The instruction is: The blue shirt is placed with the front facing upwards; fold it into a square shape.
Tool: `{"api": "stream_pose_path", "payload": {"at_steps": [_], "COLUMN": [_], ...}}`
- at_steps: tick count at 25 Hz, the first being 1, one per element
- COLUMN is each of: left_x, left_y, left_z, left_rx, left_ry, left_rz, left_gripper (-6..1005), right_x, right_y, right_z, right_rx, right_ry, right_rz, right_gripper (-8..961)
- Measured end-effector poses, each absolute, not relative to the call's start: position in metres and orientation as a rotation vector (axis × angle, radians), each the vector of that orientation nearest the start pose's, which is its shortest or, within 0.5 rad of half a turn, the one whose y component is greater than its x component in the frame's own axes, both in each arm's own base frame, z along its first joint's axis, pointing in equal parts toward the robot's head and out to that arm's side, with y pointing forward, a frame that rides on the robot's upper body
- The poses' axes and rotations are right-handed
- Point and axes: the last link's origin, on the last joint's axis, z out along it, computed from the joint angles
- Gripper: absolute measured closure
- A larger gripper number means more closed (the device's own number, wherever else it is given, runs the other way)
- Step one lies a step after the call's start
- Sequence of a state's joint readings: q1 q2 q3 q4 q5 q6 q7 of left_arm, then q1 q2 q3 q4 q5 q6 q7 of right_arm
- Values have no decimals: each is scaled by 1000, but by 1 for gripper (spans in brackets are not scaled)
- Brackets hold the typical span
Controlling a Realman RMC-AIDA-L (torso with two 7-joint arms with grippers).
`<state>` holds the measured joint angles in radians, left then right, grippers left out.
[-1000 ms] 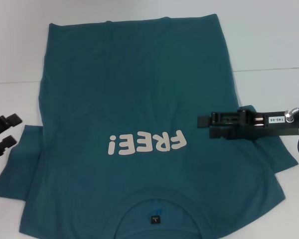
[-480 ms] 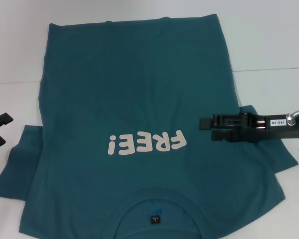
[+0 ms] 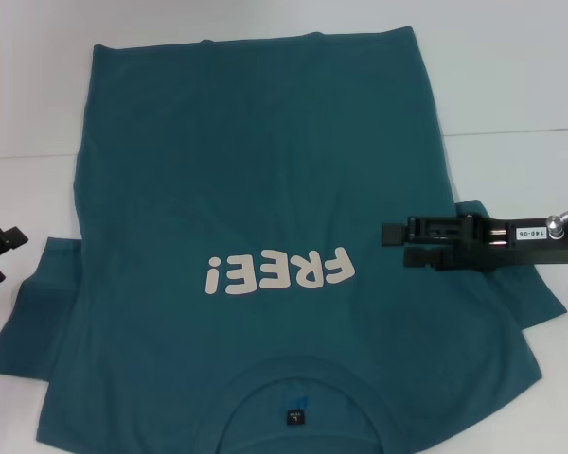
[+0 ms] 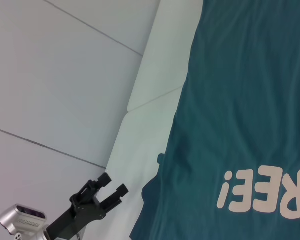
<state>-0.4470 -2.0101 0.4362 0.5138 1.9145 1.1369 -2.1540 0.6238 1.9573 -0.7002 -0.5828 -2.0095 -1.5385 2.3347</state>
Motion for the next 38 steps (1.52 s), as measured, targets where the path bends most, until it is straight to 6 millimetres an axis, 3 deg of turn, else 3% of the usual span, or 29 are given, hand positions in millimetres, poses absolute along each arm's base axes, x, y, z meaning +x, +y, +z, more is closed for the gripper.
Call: {"api": "stream_pose_path", "payload": {"at_steps": [9, 38], "left_x": [-369, -370], "left_y": [347, 357], "left_z": [41, 31], "left_rx": [-1562, -1543], "left_ry": [-1809, -1790], "left_rz": [-933, -852], "left_gripper": [126, 127], "right_x": [260, 265], "right_y": [362, 360], "right_z": [34, 36], "right_rx": [-2340, -2319], "right_ry": [1853, 1860], "right_rz": [761, 767], "right_gripper": [38, 38]}}
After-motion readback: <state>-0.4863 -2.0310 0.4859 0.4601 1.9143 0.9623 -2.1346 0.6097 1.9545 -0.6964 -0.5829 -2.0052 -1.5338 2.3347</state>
